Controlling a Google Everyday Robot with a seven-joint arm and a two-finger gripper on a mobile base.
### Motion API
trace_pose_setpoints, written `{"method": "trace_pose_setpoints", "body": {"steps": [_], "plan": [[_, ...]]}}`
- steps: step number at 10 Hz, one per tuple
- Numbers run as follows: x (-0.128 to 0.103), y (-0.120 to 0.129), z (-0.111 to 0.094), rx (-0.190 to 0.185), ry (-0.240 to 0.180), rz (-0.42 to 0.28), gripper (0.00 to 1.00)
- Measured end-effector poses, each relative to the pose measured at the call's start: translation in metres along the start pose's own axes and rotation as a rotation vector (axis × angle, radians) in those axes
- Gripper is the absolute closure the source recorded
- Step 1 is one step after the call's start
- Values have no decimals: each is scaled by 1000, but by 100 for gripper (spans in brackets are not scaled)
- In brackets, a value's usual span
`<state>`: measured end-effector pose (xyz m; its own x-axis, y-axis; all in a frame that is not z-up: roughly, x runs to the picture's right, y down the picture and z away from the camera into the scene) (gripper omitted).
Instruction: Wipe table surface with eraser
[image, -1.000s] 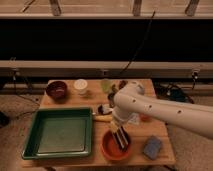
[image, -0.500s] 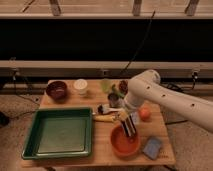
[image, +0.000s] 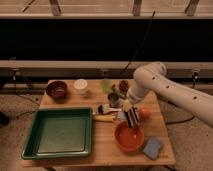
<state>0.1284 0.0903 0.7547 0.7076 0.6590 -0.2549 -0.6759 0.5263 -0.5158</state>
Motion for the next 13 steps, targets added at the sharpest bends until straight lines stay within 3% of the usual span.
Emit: {"method": "trace_pose_setpoints", "body": {"steps": [6,10,13], "plan": [[-18,-31,-12,61,-37,-10,100],[-17,-47,13,73,-58,-1,100],[-6,-30,44,37,-60,-1,100]]}}
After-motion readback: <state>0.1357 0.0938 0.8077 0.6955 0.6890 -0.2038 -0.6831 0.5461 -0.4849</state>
